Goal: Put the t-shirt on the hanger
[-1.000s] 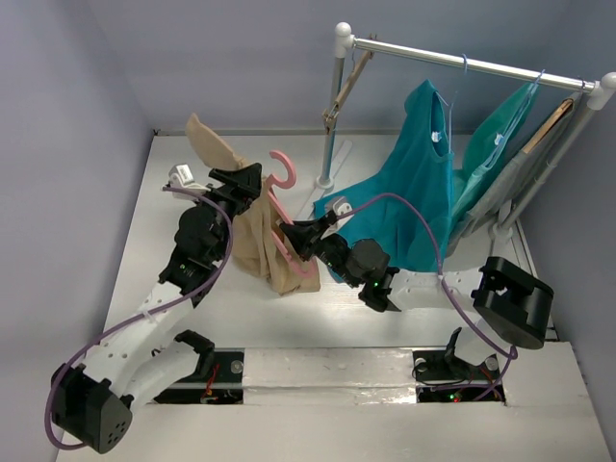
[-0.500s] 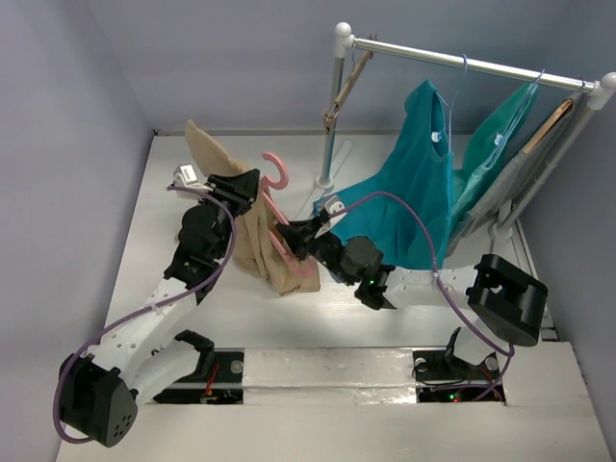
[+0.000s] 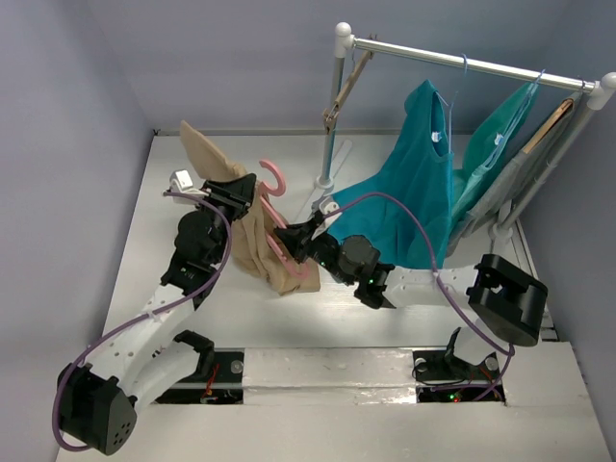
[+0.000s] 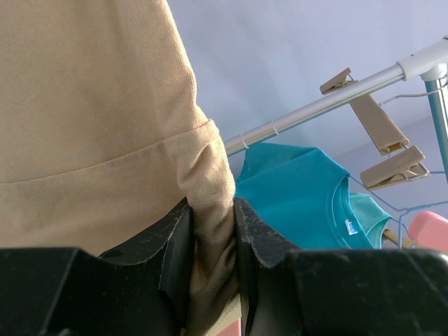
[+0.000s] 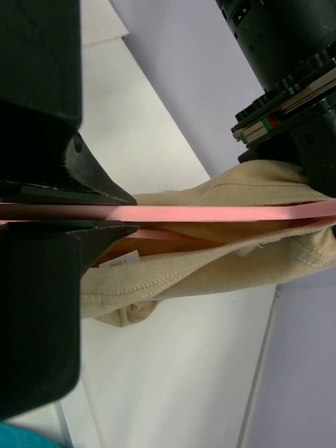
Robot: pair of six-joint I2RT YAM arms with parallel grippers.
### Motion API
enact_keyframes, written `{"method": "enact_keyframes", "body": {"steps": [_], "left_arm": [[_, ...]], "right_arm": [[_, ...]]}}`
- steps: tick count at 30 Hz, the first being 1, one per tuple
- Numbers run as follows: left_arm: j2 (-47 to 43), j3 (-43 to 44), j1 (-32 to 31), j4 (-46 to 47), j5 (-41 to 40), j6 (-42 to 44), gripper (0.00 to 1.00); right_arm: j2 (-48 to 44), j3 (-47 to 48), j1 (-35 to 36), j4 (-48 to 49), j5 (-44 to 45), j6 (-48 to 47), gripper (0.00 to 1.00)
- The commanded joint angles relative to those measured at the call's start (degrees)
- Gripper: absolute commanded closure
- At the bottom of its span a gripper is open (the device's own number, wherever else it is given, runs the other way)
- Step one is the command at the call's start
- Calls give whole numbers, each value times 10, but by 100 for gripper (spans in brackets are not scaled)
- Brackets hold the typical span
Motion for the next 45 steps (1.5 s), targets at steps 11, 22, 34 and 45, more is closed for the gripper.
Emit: {"method": "enact_keyframes", "body": {"steps": [11, 22, 34, 45], "left_arm": [[-55, -15, 36, 30, 52, -14, 100], [-73, -7, 59, 36, 90, -40, 100], [-72, -12, 64, 44, 107, -58, 100], [-60, -23, 75, 101, 67, -38, 100]], "right_arm": [[-121, -45, 1, -75, 12, 37, 48], [-85, -121, -26, -82, 39, 133, 80], [53, -42, -26, -122, 19, 150, 42], [57, -59, -26, -103, -26, 170, 100]]}}
